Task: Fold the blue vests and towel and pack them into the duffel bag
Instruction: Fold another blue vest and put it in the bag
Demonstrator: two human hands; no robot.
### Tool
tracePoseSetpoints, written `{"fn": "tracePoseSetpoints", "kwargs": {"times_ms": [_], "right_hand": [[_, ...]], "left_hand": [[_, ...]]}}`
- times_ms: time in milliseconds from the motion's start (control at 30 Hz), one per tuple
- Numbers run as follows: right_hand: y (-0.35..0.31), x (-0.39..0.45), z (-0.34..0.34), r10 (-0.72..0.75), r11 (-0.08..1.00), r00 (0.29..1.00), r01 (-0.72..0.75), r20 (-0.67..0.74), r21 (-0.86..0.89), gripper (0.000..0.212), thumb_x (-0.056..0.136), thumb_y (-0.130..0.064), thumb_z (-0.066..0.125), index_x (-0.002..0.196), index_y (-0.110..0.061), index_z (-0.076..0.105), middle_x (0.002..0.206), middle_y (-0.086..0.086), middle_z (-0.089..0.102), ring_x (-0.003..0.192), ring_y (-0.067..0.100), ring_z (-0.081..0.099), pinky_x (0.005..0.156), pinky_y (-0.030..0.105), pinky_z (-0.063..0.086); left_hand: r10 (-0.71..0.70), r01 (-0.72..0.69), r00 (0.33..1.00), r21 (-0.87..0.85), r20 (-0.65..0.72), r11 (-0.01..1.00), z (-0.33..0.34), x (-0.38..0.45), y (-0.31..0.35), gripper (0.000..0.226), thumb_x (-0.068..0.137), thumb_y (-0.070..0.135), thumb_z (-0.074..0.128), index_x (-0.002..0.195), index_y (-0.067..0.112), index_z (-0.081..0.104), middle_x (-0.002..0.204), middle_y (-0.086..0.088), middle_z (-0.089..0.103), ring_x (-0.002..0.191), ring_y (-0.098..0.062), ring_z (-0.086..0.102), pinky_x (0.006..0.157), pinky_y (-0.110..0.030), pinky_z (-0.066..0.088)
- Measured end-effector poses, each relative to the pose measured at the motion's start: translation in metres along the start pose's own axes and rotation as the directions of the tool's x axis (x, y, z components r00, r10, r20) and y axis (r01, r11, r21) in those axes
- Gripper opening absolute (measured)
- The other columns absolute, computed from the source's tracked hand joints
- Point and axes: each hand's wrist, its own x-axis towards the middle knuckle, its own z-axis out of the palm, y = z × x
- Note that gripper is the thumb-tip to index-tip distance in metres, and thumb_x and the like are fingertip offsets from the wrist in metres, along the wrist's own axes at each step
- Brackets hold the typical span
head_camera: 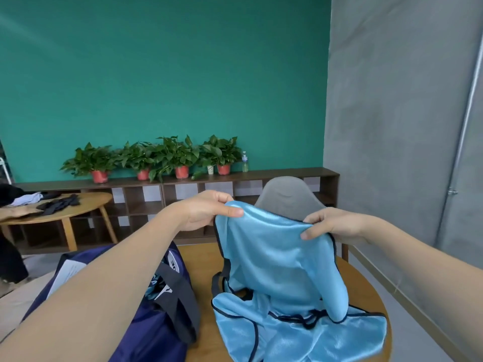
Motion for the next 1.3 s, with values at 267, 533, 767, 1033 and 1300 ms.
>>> {"fn": "tracePoseSetpoints", "kwargs": {"times_ms": [267,533,767,1033,1300], "right_hand": [[-0.009,-0.025,-0.014,-0.114,0.977,0.825,-0.008,-0.554,-0.213,0.007,0.082,-0.019,0.083,0.084,-0.012,0.081,0.083,0.002,0.077,0.082,0.023,0.072,0.069,0.030,0.057],[-0.031,-0.060,-0.015,-0.225,0.966,0.670,0.058,-0.707,-0.252,0.003,0.087,-0.023,0.079,0.088,-0.022,0.081,0.085,-0.002,0.075,0.060,0.012,0.060,0.062,0.023,0.052],[0.015,-0.090,0.043,-0.058,0.926,0.923,-0.092,-0.380,-0.366,0.004,0.086,-0.020,0.079,0.090,-0.019,0.079,0.070,0.000,0.075,0.058,0.006,0.069,0.052,0.028,0.053],[0.095,-0.095,0.112,0.087,0.919,0.973,-0.161,-0.215,-0.358,0.018,0.093,-0.012,0.067,0.107,-0.019,0.075,0.096,-0.006,0.076,0.065,0.019,0.075,0.047,0.029,0.052],[0.126,-0.091,0.137,0.190,0.911,0.979,-0.206,-0.080,-0.358,0.016,0.091,-0.015,0.070,0.096,-0.027,0.079,0.074,-0.016,0.073,0.076,0.011,0.073,0.057,0.027,0.058]], "left_hand": [[0.276,-0.179,0.764,0.220,-0.584,0.959,-0.002,-0.023,0.027,0.026,0.076,0.023,0.088,0.079,0.011,0.065,0.080,-0.003,0.073,0.071,-0.012,0.066,0.064,-0.025,0.048],[0.370,-0.027,0.717,0.506,-0.591,0.862,-0.011,-0.054,0.038,0.019,0.076,0.017,0.087,0.082,0.018,0.069,0.076,0.002,0.066,0.066,-0.009,0.055,0.052,-0.012,0.037],[0.201,0.051,0.931,0.654,-0.305,0.755,0.030,-0.098,-0.060,0.018,0.074,0.024,0.088,0.072,0.029,0.071,0.069,0.011,0.068,0.062,-0.002,0.058,0.060,-0.021,0.051],[0.045,0.071,0.986,0.654,-0.158,0.753,0.081,-0.127,-0.152,0.014,0.073,0.022,0.086,0.074,0.022,0.072,0.069,0.012,0.070,0.065,0.000,0.061,0.064,-0.021,0.050],[-0.003,0.043,0.999,0.789,-0.053,0.613,0.103,-0.113,-0.187,0.021,0.080,0.024,0.076,0.076,0.034,0.058,0.078,0.015,0.058,0.075,-0.003,0.055,0.070,-0.028,0.052]]}}
